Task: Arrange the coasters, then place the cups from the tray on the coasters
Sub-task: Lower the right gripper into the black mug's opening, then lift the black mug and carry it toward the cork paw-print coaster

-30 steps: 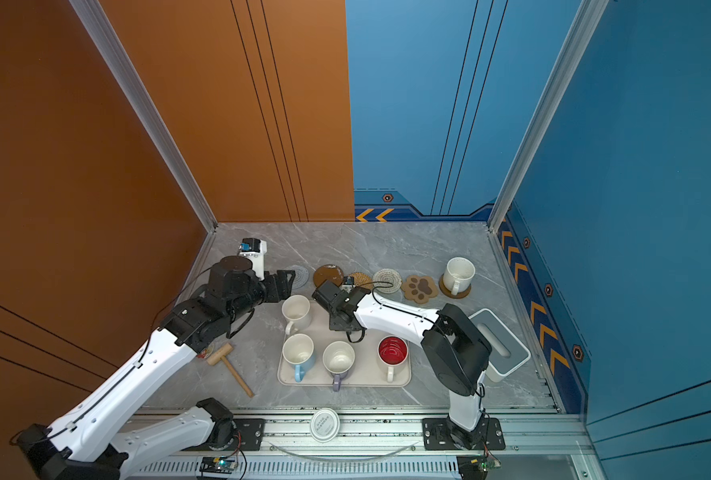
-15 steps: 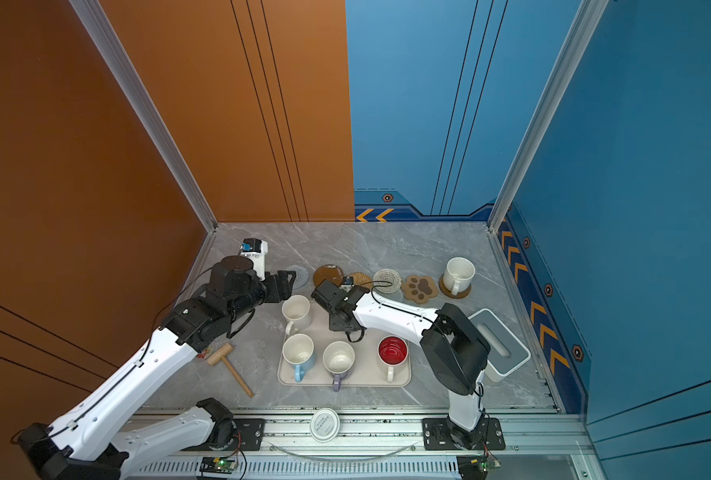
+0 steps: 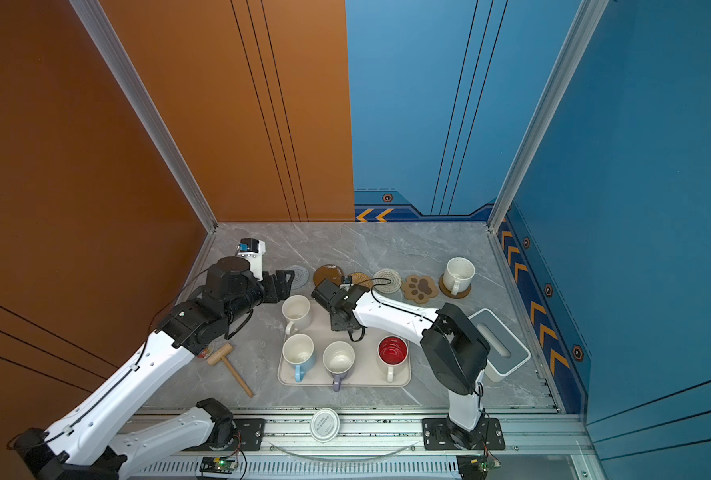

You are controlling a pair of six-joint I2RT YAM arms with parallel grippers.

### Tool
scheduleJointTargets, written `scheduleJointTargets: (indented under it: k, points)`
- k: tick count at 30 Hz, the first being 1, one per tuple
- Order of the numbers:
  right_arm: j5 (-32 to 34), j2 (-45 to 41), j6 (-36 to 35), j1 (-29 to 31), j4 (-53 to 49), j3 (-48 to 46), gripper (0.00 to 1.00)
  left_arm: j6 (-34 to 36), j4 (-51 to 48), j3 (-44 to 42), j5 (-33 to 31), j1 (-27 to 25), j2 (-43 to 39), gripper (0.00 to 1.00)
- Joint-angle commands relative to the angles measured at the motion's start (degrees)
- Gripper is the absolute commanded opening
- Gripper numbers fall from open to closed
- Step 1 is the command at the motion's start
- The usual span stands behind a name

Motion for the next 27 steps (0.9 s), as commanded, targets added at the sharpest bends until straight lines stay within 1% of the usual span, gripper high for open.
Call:
scheduleJointTargets:
  k: [1,18,21,27]
  points:
    - [4.0,-2.1,-1.9,-0.7,-1.2,2.2,0.00,-0.1,-0.7,-1.1,-0.6,0.8,-0.7,0.78]
    - [3.6,-6.8,-3.3,-2.4,-0.6,1.8,0.00,-0.6,-0.6,-0.9,-0.4,1.0,-0.6,0.78]
    - [3.8,-8.7,-3.5,-3.5,-0.6,1.0,0.00,-0.7,-0.2,-1.2,-0.5,1.1,-0.9,0.78]
    - [2.9,-12.2,-5.5,-7.7,-0.6,-0.4,0.00,-0.7,0.0,-0.9,-0.3,1.2,-0.4,0.78]
